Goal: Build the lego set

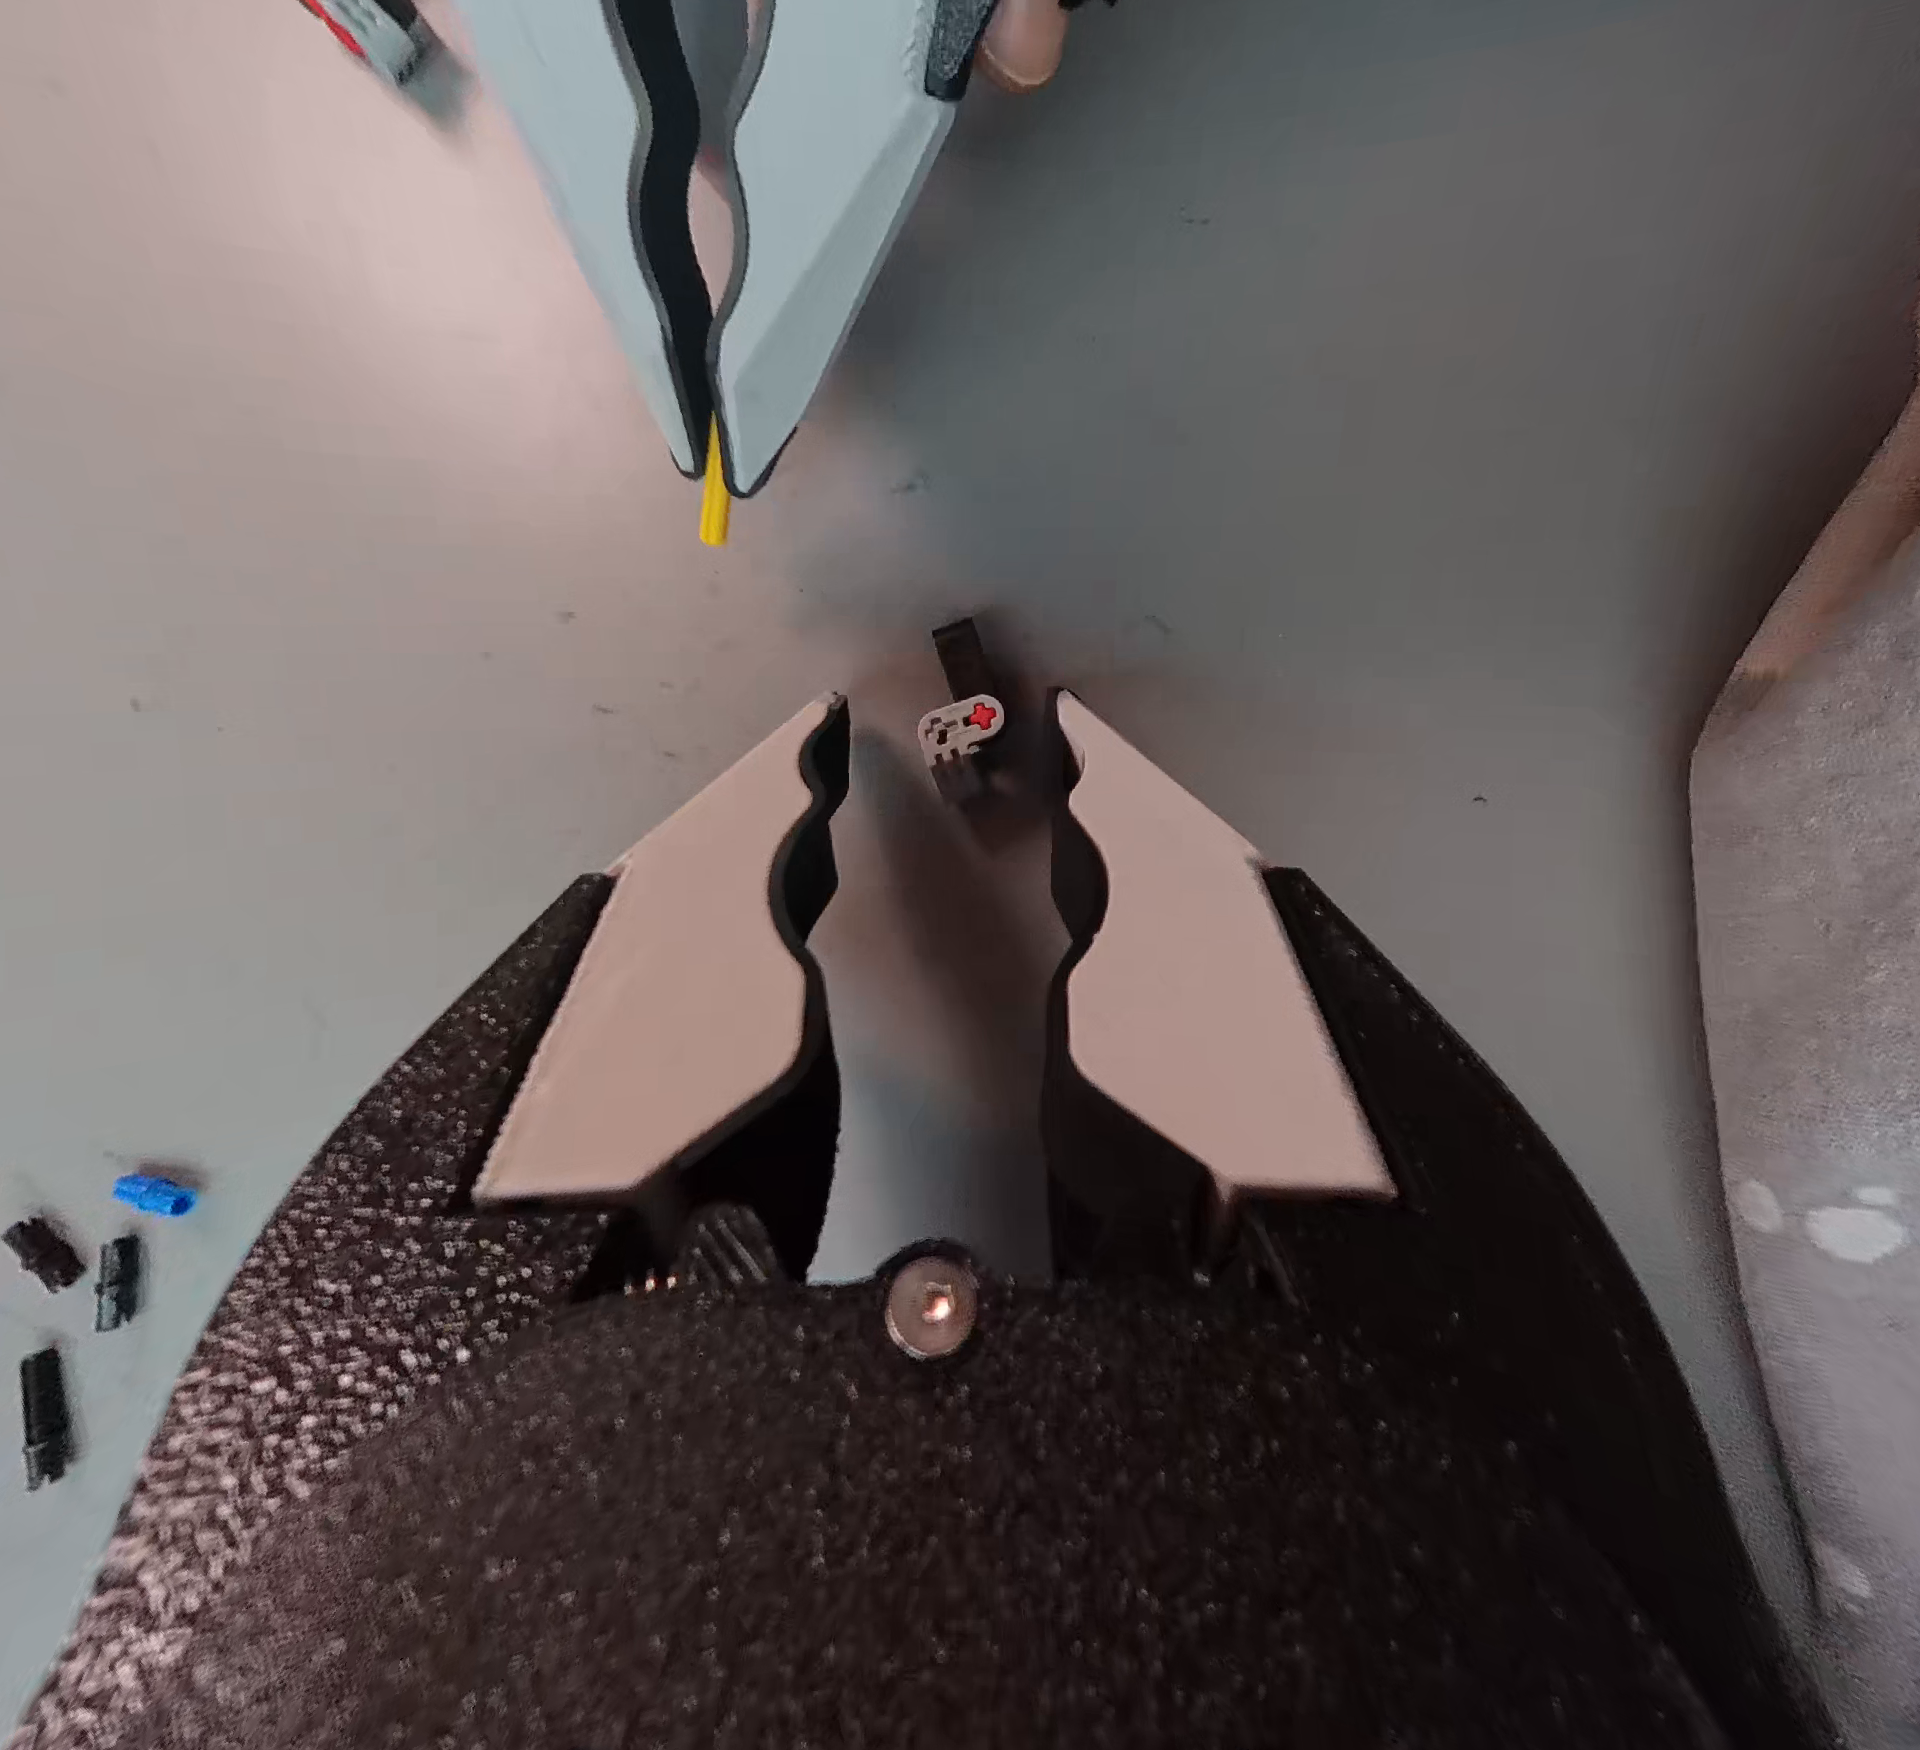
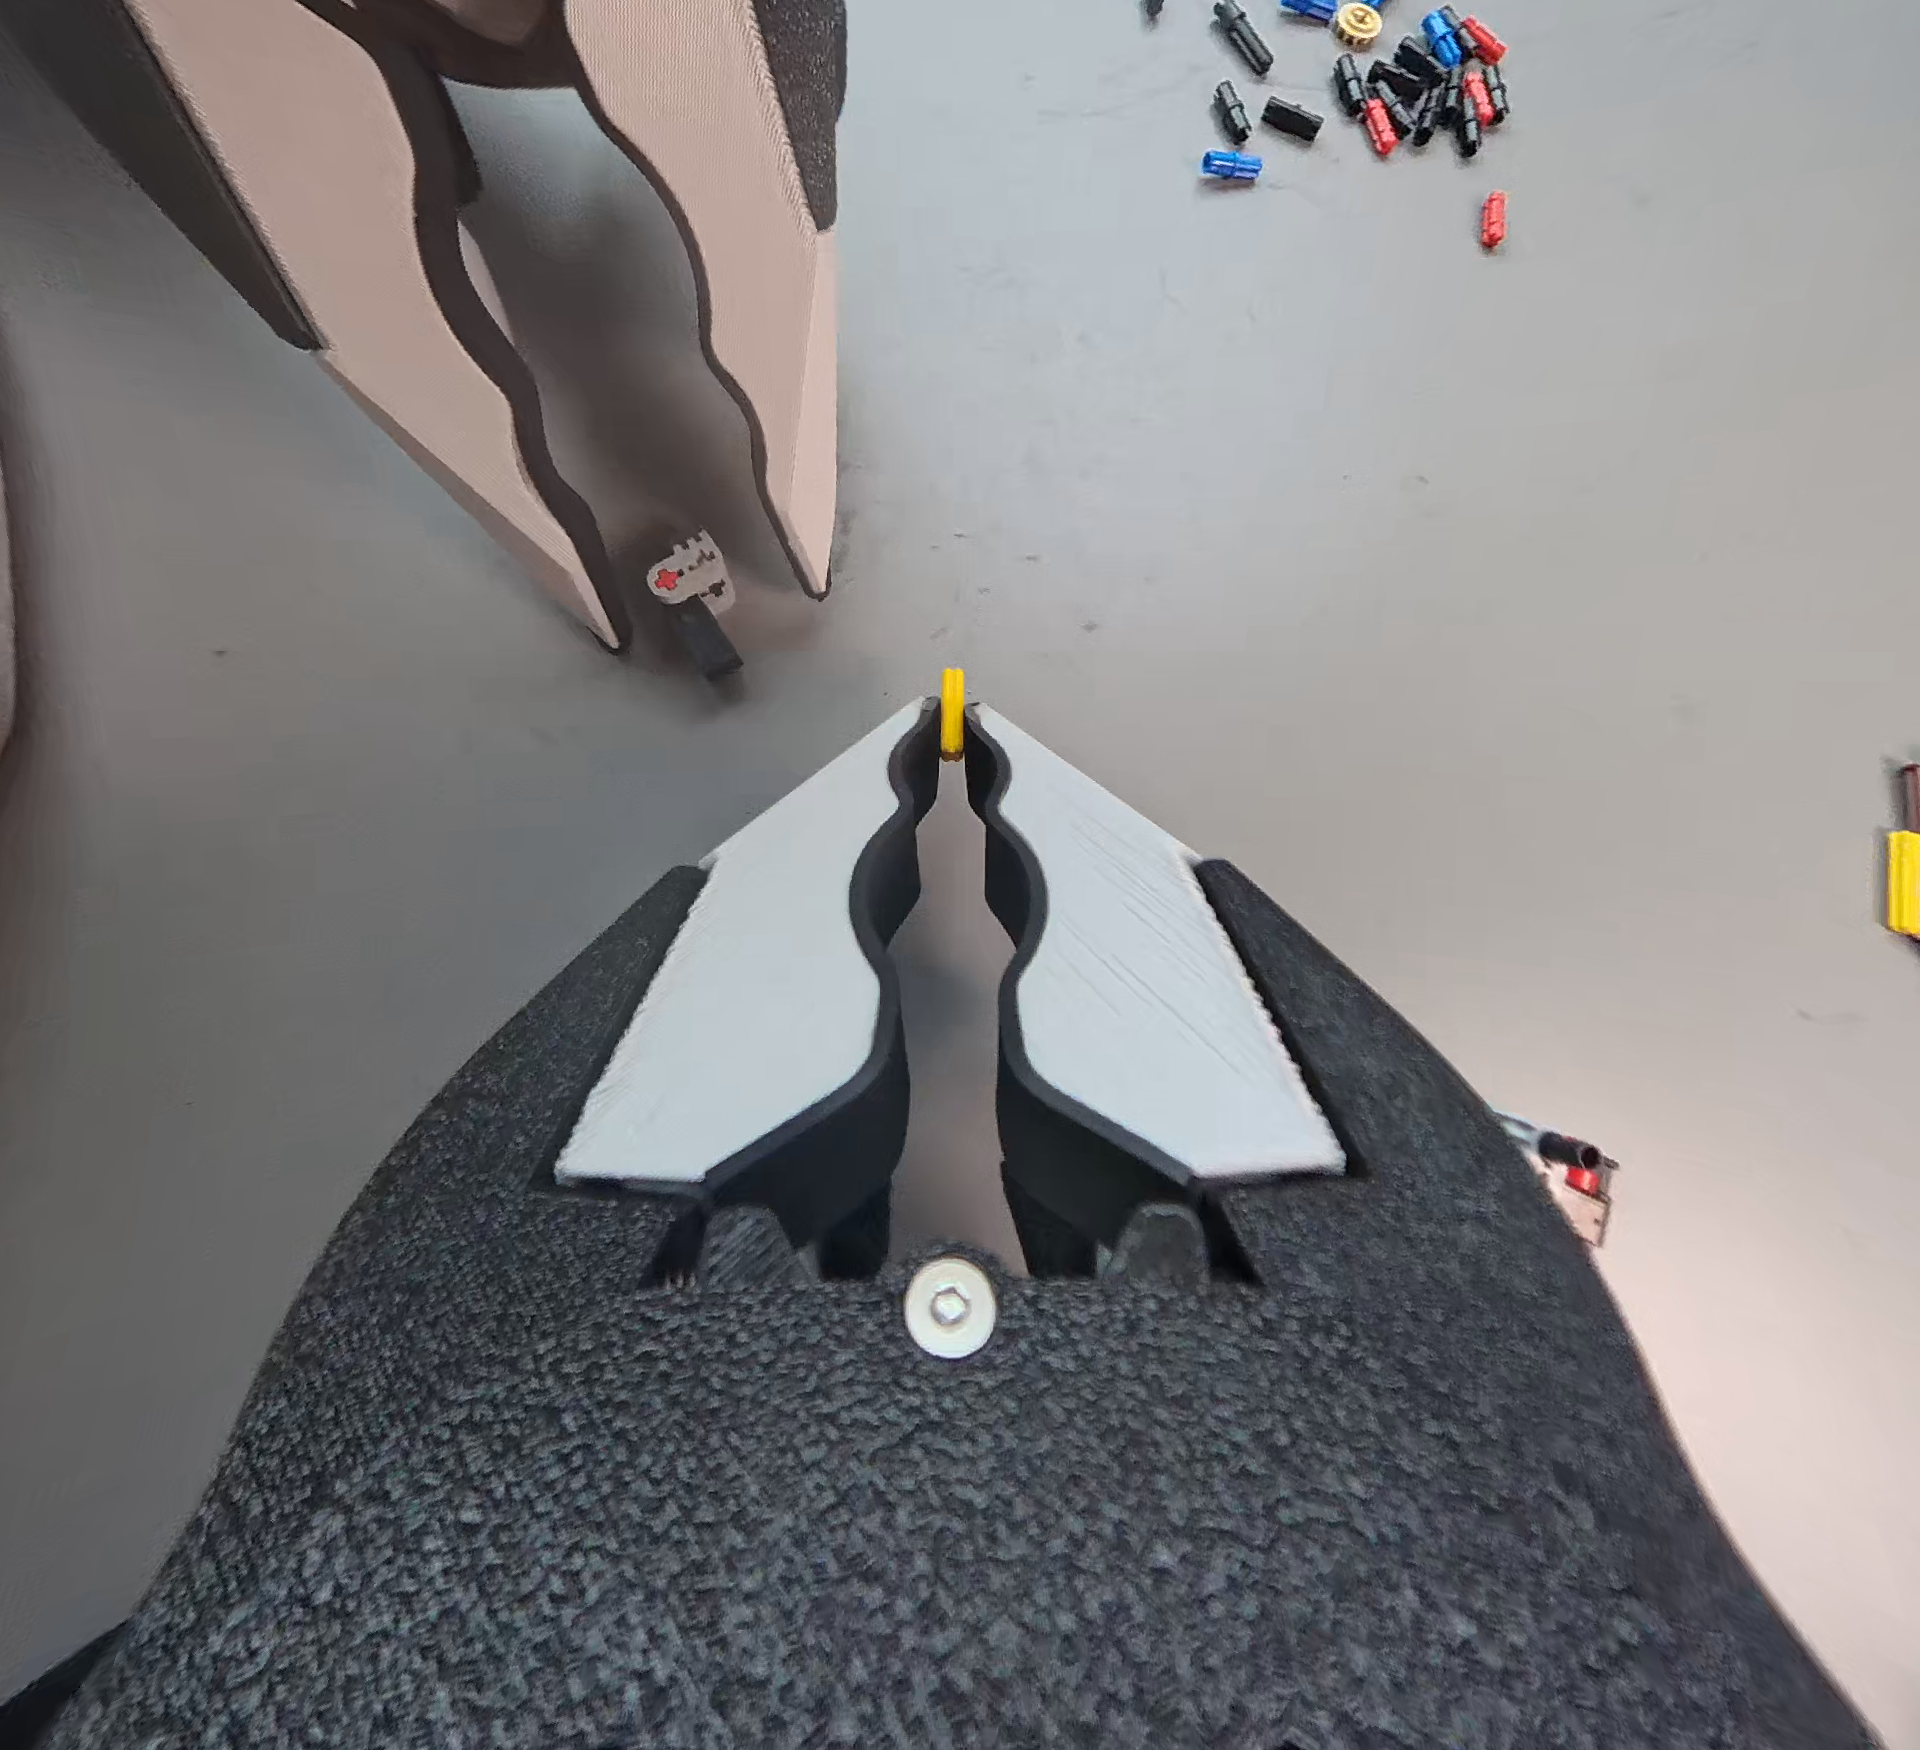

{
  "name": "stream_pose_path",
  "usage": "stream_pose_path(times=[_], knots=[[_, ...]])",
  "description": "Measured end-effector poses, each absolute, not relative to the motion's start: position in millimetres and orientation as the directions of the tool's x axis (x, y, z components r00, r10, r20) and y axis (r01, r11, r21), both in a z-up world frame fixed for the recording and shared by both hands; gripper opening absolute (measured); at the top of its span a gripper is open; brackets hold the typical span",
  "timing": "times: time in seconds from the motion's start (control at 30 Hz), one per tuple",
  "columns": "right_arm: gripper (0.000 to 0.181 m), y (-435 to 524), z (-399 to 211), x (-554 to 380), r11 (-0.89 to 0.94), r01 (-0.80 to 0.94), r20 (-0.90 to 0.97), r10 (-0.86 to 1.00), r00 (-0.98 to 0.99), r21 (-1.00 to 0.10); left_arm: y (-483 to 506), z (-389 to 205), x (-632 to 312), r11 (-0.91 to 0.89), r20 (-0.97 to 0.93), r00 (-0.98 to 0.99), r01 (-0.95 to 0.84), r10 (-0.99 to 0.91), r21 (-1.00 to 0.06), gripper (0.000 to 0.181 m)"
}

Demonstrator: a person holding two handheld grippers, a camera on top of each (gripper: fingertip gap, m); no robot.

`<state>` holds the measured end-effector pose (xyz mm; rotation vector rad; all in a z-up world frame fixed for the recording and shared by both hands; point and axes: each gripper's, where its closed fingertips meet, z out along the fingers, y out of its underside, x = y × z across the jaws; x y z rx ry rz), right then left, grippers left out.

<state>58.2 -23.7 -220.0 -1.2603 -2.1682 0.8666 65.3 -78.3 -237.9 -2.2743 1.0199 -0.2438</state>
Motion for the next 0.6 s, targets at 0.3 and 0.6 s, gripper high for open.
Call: stream_pose_path(times=[0.3,0.6], knots=[[0.003,-23,-218,60,0.381,0.566,0.111,0.885,-0.453,-0.731,-81,-241,63,-0.713,-0.008,0.766,-0.602,-0.643,-0.360,0.036],[0.003,-5,-179,53,0.278,0.444,0.116,0.927,-0.358,-0.852,-54,-163,77,-0.480,0.209,0.620,-0.309,-0.756,-0.821,0.015]])
